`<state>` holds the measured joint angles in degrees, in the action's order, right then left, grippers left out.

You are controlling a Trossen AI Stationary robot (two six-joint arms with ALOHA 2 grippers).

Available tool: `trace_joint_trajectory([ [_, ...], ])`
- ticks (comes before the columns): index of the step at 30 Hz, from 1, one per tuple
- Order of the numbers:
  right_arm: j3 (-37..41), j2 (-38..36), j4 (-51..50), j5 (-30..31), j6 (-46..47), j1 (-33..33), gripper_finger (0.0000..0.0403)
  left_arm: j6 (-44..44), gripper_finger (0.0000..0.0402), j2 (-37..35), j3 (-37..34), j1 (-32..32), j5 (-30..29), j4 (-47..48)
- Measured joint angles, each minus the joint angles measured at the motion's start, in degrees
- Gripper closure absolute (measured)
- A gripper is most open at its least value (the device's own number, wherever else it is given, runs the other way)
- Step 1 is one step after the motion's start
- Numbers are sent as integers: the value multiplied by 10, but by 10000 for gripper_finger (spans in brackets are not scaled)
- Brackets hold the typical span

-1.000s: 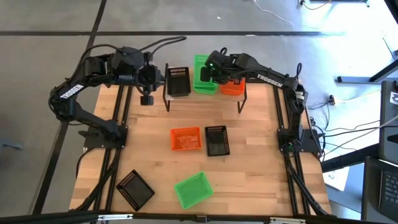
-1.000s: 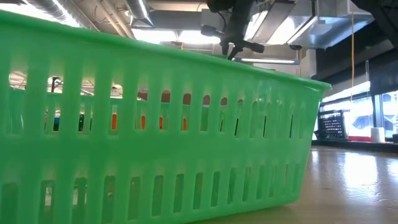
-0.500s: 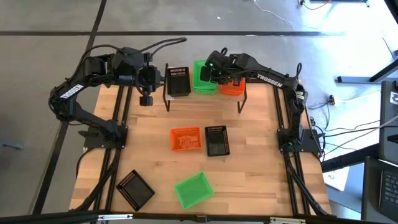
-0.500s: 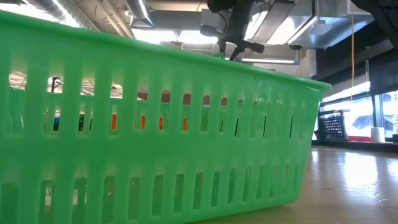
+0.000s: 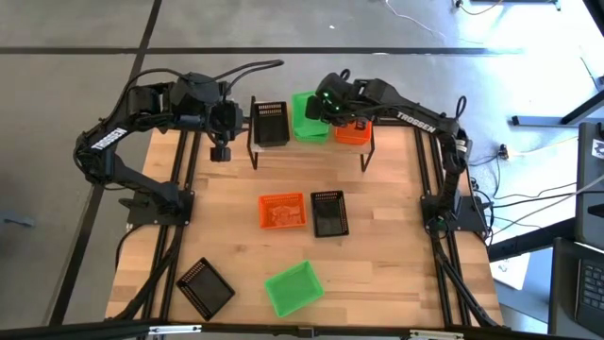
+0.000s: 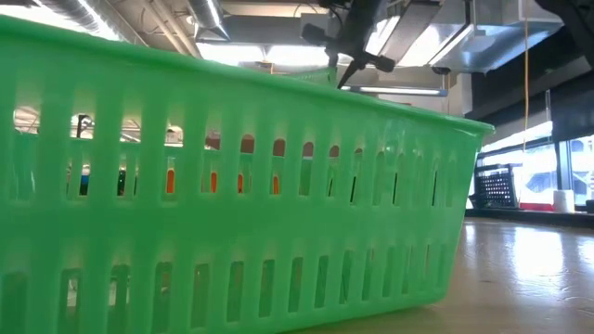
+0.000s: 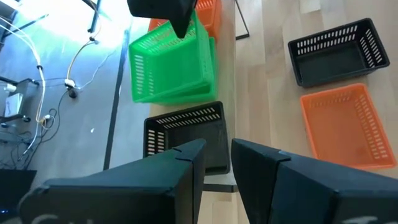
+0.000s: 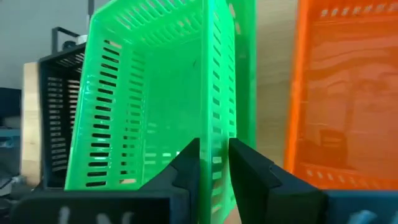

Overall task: Stack baskets on shelf by color
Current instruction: Stack the right green bin on top of the other green bin on the shelf

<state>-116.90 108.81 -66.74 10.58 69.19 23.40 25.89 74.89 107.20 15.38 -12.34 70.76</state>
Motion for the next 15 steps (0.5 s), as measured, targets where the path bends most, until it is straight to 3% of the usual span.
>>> trace_joint_trajectory([
  [15,0,2,6,3,-51,2,329,0,331,0,0,0,0,0],
])
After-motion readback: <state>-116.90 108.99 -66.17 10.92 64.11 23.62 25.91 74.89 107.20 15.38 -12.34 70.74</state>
